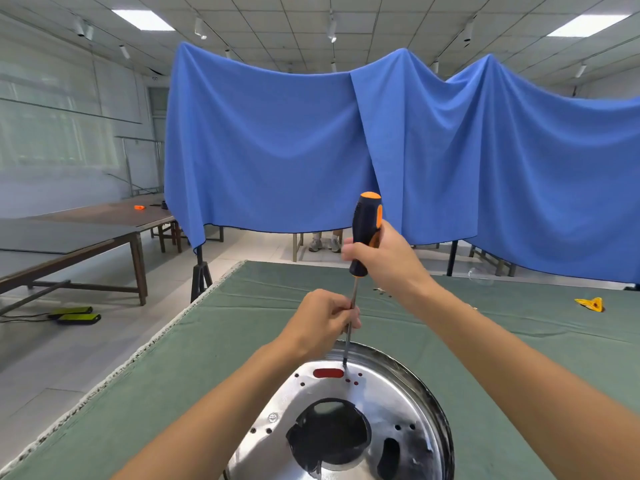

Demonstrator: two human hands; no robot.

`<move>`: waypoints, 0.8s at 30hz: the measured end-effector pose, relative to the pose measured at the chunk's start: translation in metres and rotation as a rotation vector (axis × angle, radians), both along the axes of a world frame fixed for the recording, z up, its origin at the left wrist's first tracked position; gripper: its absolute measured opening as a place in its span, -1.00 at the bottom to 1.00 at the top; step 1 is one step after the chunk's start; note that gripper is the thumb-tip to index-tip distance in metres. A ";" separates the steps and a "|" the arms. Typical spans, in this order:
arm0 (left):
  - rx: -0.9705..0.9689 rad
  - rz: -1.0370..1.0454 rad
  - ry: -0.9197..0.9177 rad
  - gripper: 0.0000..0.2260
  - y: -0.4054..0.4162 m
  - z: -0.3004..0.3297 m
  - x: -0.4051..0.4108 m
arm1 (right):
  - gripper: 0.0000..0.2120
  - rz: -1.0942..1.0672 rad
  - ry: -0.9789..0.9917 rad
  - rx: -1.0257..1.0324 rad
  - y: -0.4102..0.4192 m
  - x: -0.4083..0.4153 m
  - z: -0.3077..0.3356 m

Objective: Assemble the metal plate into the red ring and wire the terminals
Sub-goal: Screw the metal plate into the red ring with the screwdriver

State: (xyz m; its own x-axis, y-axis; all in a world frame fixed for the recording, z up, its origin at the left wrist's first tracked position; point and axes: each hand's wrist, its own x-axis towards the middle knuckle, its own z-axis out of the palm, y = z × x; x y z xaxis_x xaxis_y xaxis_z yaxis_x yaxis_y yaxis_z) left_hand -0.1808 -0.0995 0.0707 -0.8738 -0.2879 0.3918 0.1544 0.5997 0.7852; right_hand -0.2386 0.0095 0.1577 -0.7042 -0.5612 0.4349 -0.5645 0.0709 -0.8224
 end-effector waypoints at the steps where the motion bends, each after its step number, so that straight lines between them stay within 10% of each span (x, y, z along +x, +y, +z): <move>1: 0.009 -0.016 -0.013 -0.85 -0.002 0.001 0.000 | -0.83 0.017 0.014 -0.008 0.000 -0.001 0.001; 7: 0.057 0.098 0.064 -0.86 0.004 -0.004 -0.003 | -0.59 -0.223 0.263 0.074 -0.006 0.008 -0.002; 12: 0.030 -0.025 -0.080 -0.85 -0.004 0.008 0.001 | -0.80 0.111 0.046 0.077 -0.004 0.009 0.006; 18: 0.010 0.156 0.039 -0.85 0.014 -0.003 0.003 | -0.61 -0.240 0.283 0.048 -0.004 0.012 0.001; 24: 0.130 0.030 -0.055 -0.82 0.008 0.001 0.002 | -0.78 0.052 0.085 0.059 0.000 0.010 0.010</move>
State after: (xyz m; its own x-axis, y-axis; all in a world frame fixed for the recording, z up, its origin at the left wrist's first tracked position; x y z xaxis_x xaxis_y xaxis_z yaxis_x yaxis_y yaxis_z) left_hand -0.1786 -0.0915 0.0720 -0.8831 -0.3595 0.3013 0.0927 0.4959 0.8634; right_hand -0.2281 0.0100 0.1680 -0.6352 -0.6226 0.4570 -0.6363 0.0865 -0.7666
